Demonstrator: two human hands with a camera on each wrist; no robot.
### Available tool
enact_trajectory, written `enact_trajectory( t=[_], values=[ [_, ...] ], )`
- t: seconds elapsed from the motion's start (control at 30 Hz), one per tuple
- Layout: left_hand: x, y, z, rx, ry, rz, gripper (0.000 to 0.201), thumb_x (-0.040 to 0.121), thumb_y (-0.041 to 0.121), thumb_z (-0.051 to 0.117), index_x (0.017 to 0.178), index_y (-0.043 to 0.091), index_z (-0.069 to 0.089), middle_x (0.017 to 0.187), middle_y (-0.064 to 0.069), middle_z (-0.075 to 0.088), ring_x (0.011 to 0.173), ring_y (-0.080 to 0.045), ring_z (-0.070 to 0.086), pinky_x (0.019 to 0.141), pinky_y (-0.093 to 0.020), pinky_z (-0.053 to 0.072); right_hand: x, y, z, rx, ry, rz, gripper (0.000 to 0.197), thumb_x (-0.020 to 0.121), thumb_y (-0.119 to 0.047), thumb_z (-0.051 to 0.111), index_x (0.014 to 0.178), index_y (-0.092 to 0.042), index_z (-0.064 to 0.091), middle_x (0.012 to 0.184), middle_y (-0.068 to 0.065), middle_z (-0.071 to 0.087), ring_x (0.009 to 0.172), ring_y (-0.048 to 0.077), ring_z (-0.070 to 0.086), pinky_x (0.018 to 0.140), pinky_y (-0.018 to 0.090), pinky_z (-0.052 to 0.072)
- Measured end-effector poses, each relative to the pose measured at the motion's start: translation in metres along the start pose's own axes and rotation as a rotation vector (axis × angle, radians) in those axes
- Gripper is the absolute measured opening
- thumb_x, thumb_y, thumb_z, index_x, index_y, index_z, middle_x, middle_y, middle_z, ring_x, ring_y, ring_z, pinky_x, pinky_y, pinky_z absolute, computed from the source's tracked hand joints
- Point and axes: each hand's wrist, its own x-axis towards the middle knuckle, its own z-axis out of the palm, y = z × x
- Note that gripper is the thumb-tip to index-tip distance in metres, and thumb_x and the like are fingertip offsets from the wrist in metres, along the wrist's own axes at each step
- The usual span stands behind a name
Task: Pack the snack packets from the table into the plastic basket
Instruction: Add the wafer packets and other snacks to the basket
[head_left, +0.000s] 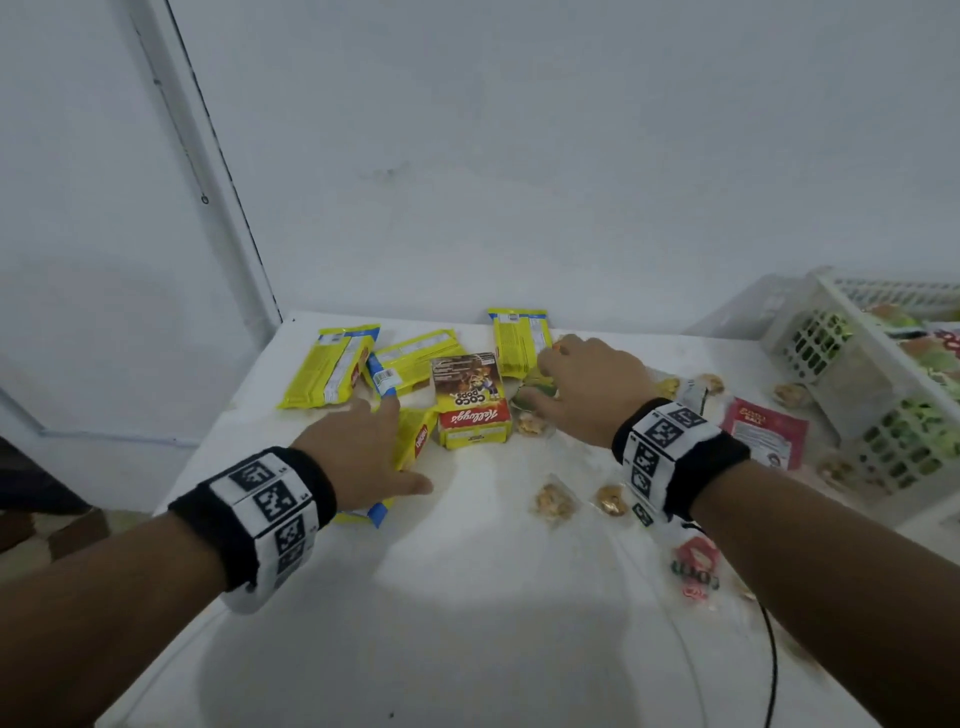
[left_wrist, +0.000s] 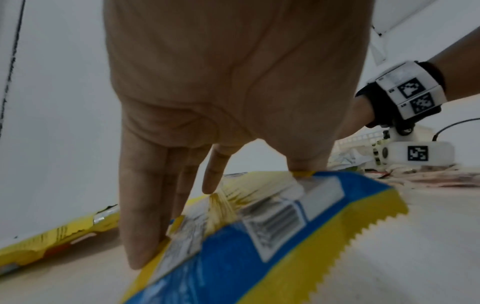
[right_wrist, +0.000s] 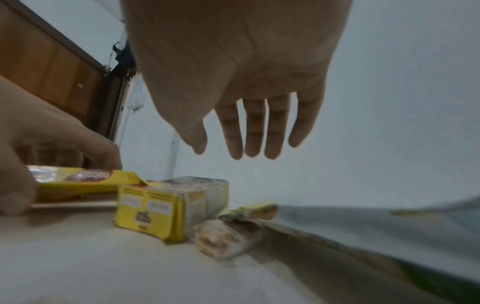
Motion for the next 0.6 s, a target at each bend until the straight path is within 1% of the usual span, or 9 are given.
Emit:
enact_trajectory(
  t=[0.1, 0.17, 0.23, 0.3, 0.4, 0.43, 0.5, 0.53, 0.6],
  values=[
    [-0.006, -0.002, -0.006, -0.070, 0.016, 0.034, 0.073, 0.088, 0.058, 0.060, 0.138, 0.011, 0.035, 0.126, -0.013, 0.053, 0.087, -0.026, 0.052, 0.069, -0.033, 0.043, -0.001, -0.020, -0.002, 0.187, 0.147, -0.047, 0.033, 0.102, -0.048, 0.045, 0.118, -0.023, 0.059, 0.111, 0.000, 0.056, 0.101, 0.025, 0.058, 0.071, 0.035, 0.046],
    [-0.012, -0.006, -0.015, -0.165, 0.063, 0.045, 0.043, 0.093, 0.043, 0.056, 0.123, 0.016, 0.044, 0.104, -0.007, 0.060, 0.081, -0.024, 0.051, 0.063, -0.033, 0.036, -0.002, -0.034, -0.002, 0.339, 0.208, -0.097, 0.024, 0.103, -0.037, 0.048, 0.118, -0.023, 0.061, 0.110, -0.001, 0.055, 0.096, 0.024, 0.059, 0.072, 0.038, 0.050],
    [-0.019, -0.015, -0.025, -0.253, 0.145, 0.047, 0.023, 0.096, 0.035, 0.053, 0.113, 0.020, 0.050, 0.089, -0.003, 0.061, 0.079, -0.024, 0.054, 0.063, -0.035, 0.040, -0.003, -0.046, -0.001, 0.471, 0.254, -0.146, 0.021, 0.102, -0.032, 0.050, 0.117, -0.024, 0.061, 0.107, -0.003, 0.056, 0.093, 0.022, 0.061, 0.073, 0.042, 0.053],
    [-0.023, -0.027, -0.034, -0.385, 0.218, 0.055, 0.016, 0.098, 0.034, 0.054, 0.109, 0.022, 0.055, 0.088, -0.002, 0.066, 0.081, -0.024, 0.060, 0.068, -0.035, 0.048, -0.004, -0.059, 0.002, 0.583, 0.263, -0.166, 0.021, 0.100, -0.033, 0.055, 0.117, -0.023, 0.061, 0.105, -0.005, 0.057, 0.092, 0.017, 0.061, 0.078, 0.044, 0.054],
    [-0.023, -0.044, -0.037, -0.787, 0.271, 0.079, 0.013, 0.099, 0.035, 0.060, 0.105, 0.022, 0.062, 0.092, 0.001, 0.073, 0.080, -0.027, 0.066, 0.064, -0.036, 0.049, -0.005, -0.079, 0.008, 0.707, 0.212, -0.164, 0.034, 0.099, -0.043, 0.059, 0.127, -0.023, 0.056, 0.109, -0.003, 0.061, 0.095, 0.010, 0.059, 0.087, 0.043, 0.053],
    [-0.024, -0.046, -0.037, -0.983, 0.253, 0.086, 0.013, 0.100, 0.032, 0.062, 0.105, 0.020, 0.063, 0.093, -0.001, 0.075, 0.082, -0.032, 0.069, 0.065, -0.040, 0.054, -0.005, -0.085, 0.009, 0.744, 0.181, -0.146, 0.043, 0.099, -0.047, 0.059, 0.133, -0.023, 0.052, 0.115, -0.001, 0.061, 0.099, 0.011, 0.059, 0.091, 0.042, 0.052],
    [-0.024, -0.046, -0.037, -1.319, 0.210, 0.091, 0.016, 0.102, 0.022, 0.061, 0.111, 0.009, 0.063, 0.099, -0.011, 0.077, 0.091, -0.039, 0.073, 0.077, -0.051, 0.061, -0.004, -0.095, 0.007, 0.847, 0.110, -0.082, 0.062, 0.097, -0.053, 0.059, 0.147, -0.023, 0.038, 0.127, 0.002, 0.059, 0.106, 0.018, 0.061, 0.094, 0.041, 0.050],
    [-0.026, -0.045, -0.036, -1.425, 0.189, 0.101, 0.018, 0.102, 0.018, 0.060, 0.114, 0.004, 0.061, 0.103, -0.014, 0.076, 0.094, -0.038, 0.073, 0.079, -0.049, 0.062, -0.004, -0.099, 0.006, 0.927, 0.084, -0.046, 0.068, 0.096, -0.052, 0.061, 0.150, -0.023, 0.033, 0.127, 0.001, 0.059, 0.105, 0.019, 0.064, 0.094, 0.041, 0.051],
    [-0.025, -0.044, -0.033, -1.506, 0.148, 0.123, 0.021, 0.102, 0.015, 0.057, 0.118, 0.001, 0.059, 0.109, -0.018, 0.074, 0.095, -0.034, 0.073, 0.079, -0.041, 0.063, -0.001, -0.105, 0.004, 1.108, 0.070, 0.006, 0.064, 0.097, -0.044, 0.065, 0.149, -0.023, 0.033, 0.115, -0.003, 0.068, 0.095, 0.018, 0.070, 0.091, 0.044, 0.055]
  ],
)
